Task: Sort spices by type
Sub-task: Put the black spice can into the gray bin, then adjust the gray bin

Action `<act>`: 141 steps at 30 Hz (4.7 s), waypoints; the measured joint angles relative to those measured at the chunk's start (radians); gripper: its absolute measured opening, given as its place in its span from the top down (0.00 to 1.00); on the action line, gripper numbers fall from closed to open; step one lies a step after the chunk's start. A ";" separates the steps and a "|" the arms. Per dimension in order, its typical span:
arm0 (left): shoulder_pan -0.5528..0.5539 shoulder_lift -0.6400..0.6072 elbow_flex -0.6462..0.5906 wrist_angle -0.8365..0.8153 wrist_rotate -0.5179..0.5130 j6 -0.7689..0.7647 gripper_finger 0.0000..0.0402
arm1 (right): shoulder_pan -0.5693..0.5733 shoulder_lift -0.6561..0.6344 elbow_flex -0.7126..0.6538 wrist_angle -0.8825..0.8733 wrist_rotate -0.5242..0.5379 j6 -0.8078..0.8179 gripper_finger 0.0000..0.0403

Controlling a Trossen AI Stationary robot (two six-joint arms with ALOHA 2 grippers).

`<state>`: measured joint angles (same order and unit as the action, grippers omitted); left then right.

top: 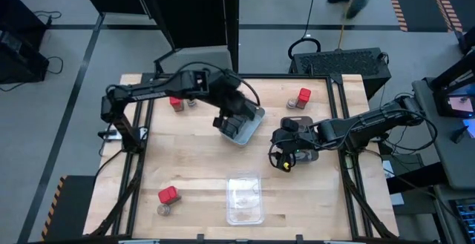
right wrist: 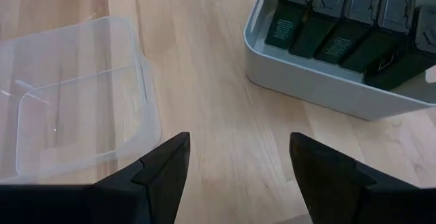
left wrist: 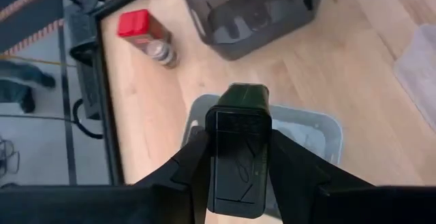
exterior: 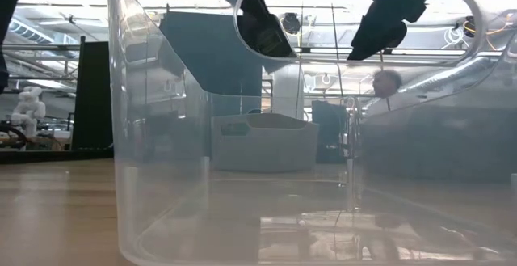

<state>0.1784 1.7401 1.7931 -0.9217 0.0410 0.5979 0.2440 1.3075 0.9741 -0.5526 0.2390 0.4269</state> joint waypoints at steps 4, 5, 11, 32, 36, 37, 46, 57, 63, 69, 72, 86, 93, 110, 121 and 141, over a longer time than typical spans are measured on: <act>-0.021 0.058 0.000 -0.002 -0.022 0.062 0.69 | 0.000 0.000 0.000 -0.002 0.000 0.007 0.41; -0.027 0.072 0.000 -0.001 -0.038 0.064 0.69 | 0.000 0.000 0.000 -0.005 0.000 0.007 0.41; -0.058 0.127 -0.001 -0.001 -0.088 0.121 0.69 | 0.000 0.000 0.000 -0.007 0.000 0.007 0.41; -0.073 0.148 -0.002 -0.017 -0.117 0.117 0.69 | 0.000 0.000 0.000 -0.006 0.000 0.004 0.41; -0.074 0.148 -0.001 -0.014 -0.101 0.115 0.69 | 0.000 0.000 0.000 -0.006 0.000 -0.002 0.41; -0.074 0.148 -0.001 -0.014 -0.100 0.109 0.69 | 0.000 0.000 0.000 -0.006 0.000 -0.002 0.41; -0.033 0.148 -0.001 0.097 -0.117 -0.448 0.69 | 0.000 0.000 0.000 -0.006 0.000 -0.004 0.41; 0.026 0.148 -0.001 0.026 -0.121 -1.070 0.69 | 0.000 0.000 0.000 -0.006 0.000 -0.009 0.41; 0.021 0.168 0.000 0.025 -0.066 -1.196 0.69 | 0.000 0.000 0.000 -0.006 0.000 -0.012 0.41; 0.019 0.215 0.000 0.009 -0.066 -1.246 0.69 | 0.000 0.000 0.000 -0.006 0.000 -0.023 0.41; 0.020 0.250 0.000 0.006 -0.068 -1.247 0.69 | 0.000 0.000 0.000 -0.011 -0.001 -0.024 0.41; 0.018 0.325 -0.001 -0.014 -0.068 -1.246 0.64 | 0.000 0.000 0.000 -0.025 -0.001 -0.033 0.41; 0.018 0.325 -0.001 -0.013 -0.076 -1.247 0.49 | 0.000 0.000 0.000 -0.025 0.000 -0.046 0.41; 0.075 0.127 0.000 -0.067 -0.053 -1.019 0.41 | -0.021 0.000 0.000 0.002 0.050 -0.054 0.41; 0.269 -0.102 -0.306 -0.083 -0.032 -0.800 0.41 | -0.139 0.126 0.000 0.110 0.059 -0.067 0.50; 0.172 -0.469 -0.420 0.190 0.054 -0.729 0.41 | -0.414 0.344 0.028 0.117 -0.060 -0.145 1.00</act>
<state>0.3507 1.2707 1.3727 -0.7316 0.0952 -0.1312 -0.1700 1.6519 1.0023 -0.4360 0.1795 0.2822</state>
